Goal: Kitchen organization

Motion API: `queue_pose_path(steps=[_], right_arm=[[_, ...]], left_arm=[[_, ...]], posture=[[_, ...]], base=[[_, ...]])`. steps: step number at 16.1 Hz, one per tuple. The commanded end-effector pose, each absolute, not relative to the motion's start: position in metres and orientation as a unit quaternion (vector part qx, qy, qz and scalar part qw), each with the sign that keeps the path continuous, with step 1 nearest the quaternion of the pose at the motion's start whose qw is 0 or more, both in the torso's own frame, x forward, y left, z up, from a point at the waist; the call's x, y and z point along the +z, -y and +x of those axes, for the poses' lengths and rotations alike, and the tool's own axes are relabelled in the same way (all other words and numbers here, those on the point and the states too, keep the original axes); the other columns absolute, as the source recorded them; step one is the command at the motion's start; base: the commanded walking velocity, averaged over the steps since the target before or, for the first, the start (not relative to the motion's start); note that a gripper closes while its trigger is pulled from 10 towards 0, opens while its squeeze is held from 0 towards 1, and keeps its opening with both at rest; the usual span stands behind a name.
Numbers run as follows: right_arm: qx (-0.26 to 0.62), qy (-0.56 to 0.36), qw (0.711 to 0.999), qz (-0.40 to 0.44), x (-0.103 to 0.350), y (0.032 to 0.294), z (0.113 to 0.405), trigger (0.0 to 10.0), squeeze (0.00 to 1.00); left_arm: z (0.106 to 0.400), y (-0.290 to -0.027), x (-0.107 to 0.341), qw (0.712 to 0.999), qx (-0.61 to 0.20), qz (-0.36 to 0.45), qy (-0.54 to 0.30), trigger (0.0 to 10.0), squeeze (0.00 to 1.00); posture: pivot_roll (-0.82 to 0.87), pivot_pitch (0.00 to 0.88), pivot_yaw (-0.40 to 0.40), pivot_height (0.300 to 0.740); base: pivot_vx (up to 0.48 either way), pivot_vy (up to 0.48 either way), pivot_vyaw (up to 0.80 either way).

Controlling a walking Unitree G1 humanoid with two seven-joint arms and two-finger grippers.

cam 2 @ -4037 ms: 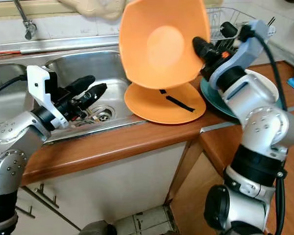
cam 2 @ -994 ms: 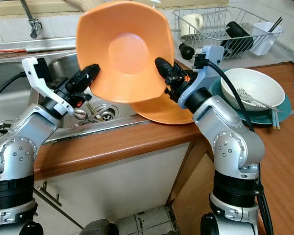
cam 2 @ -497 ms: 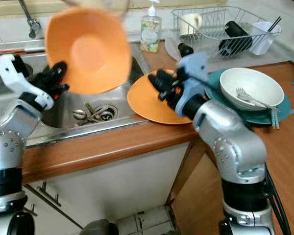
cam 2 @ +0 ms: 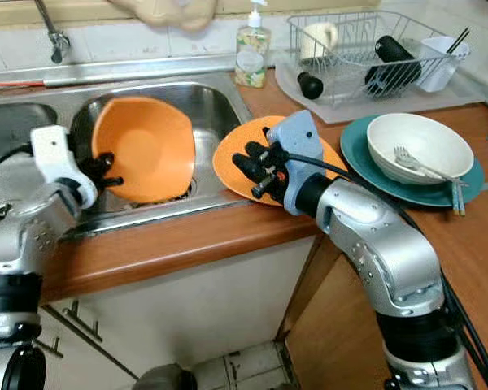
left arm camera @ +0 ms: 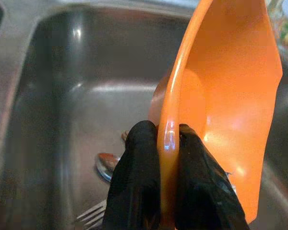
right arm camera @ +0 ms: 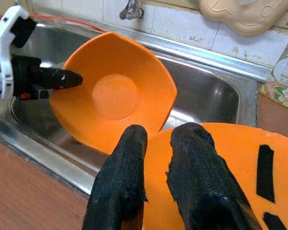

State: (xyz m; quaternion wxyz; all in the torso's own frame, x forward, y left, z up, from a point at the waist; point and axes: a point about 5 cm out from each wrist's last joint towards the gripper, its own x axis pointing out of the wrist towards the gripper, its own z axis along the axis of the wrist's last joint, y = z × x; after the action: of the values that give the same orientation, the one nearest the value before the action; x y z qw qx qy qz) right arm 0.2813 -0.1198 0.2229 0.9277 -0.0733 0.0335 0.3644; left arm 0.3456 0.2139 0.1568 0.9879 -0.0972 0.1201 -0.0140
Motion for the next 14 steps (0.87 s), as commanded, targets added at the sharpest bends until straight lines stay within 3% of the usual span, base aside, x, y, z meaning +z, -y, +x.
queue_pose_path(steps=[1, 2, 3, 7, 8, 9, 10, 14], right_arm=[[0.372, -0.038, 0.924, -0.081, 0.221, 0.118, 0.277, 10.0, 0.0], [0.374, -0.04, 0.923, -0.085, 0.22, 0.119, 0.275, 10.0, 0.0], [0.374, -0.043, 0.922, -0.088, 0.218, 0.119, 0.274, 10.0, 0.0], [0.373, -0.05, 0.922, -0.093, 0.214, 0.119, 0.273, 10.0, 0.0], [0.371, -0.053, 0.922, -0.094, 0.213, 0.119, 0.273, 10.0, 0.0], [0.366, -0.057, 0.924, -0.095, 0.211, 0.12, 0.274, 10.0, 0.0], [0.353, -0.064, 0.929, -0.094, 0.209, 0.123, 0.276, 10.0, 0.0], [0.304, -0.081, 0.946, -0.079, 0.206, 0.134, 0.283, 10.0, 0.0]], left_arm=[[0.351, -0.211, 0.164, 0.989, -0.019, -0.09, -0.118, 1.1, 0.0], [0.352, -0.208, 0.159, 0.986, -0.029, -0.083, -0.14, 7.8, 0.0], [0.354, -0.206, 0.155, 0.984, -0.031, -0.075, -0.159, 10.0, 0.0], [0.355, -0.204, 0.147, 0.98, -0.035, -0.058, -0.189, 10.0, 0.0], [0.355, -0.204, 0.147, 0.979, -0.036, -0.057, -0.191, 10.0, 0.1], [0.355, -0.205, 0.146, 0.979, -0.037, -0.055, -0.193, 10.0, 0.78], [0.355, -0.205, 0.146, 0.979, -0.039, -0.054, -0.193, 10.0, 1.0], [0.355, -0.206, 0.147, 0.98, -0.047, -0.046, -0.187, 10.0, 1.0]], posture=[[-0.02, 0.0, 0.06, 0.716], [-0.03, 0.0, 0.062, 0.716], [-0.03, 0.0, 0.065, 0.716], [-0.03, 0.0, 0.066, 0.716], [-0.03, 0.0, 0.066, 0.716], [-0.02, 0.0, 0.063, 0.716], [-0.02, 0.0, 0.063, 0.716], [-0.02, 0.0, 0.06, 0.716]], base=[[0.0, 0.0, 0.0], [0.0, 0.0, 0.0], [0.0, 0.0, 0.0], [0.0, 0.0, 0.0], [0.0, 0.0, 0.0], [0.0, 0.0, 0.0], [0.0, 0.0, 0.0], [0.0, 0.0, 0.0]])
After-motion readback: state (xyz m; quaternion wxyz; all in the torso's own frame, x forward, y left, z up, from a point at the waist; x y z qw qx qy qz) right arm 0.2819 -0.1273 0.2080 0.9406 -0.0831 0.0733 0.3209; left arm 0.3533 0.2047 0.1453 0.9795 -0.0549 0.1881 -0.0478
